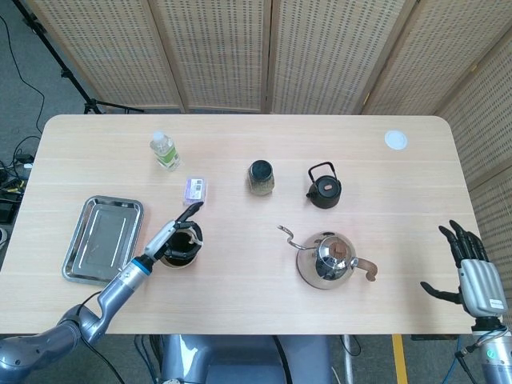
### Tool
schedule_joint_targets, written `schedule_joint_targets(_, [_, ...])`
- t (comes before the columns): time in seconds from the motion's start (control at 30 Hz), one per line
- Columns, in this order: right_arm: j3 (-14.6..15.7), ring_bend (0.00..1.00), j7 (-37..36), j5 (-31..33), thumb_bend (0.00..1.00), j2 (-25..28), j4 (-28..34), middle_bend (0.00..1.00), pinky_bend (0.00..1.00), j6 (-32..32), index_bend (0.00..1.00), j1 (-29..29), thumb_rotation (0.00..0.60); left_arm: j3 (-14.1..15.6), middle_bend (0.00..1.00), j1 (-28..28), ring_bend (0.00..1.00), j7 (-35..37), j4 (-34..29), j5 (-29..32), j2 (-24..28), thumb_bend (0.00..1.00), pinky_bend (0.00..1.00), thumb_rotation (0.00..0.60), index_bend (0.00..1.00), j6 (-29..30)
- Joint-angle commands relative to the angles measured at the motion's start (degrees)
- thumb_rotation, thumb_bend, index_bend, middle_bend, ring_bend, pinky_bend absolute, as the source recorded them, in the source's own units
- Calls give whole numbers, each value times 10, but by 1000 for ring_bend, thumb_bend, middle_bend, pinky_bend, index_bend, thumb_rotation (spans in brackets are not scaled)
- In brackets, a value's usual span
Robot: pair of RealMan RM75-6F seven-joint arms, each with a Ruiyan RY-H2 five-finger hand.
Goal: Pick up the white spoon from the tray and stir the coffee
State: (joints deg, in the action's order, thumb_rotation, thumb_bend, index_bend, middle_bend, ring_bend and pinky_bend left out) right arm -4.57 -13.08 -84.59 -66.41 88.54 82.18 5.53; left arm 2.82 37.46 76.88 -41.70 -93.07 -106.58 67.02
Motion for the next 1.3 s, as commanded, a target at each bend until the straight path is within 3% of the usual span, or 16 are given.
schedule_joint_targets(0.03, [1,0,1,-1,0,0,1,0,0,-1,65,0,600,0,0,-4,0,1,4,4,2,504,0,600,686,-2])
schedule_joint_targets(0.47, [1,0,-6,-5,0,4,5,0,0,5,65,-2,600,31,0,-34,0,12,-12,-22,10,506,0,600,686,44])
schedule_joint_targets(0.67, [2,0,-8,-7,0,6,6,0,0,6,65,-2,600,37,0,-31,0,4,-28,-28,14,506,0,600,686,38])
schedule_joint_targets(1.3, [2,0,-9,-2,0,5,4,0,0,-3,65,1,600,0,0,-3,0,-11,-4,2,-13,505,0,600,688,1])
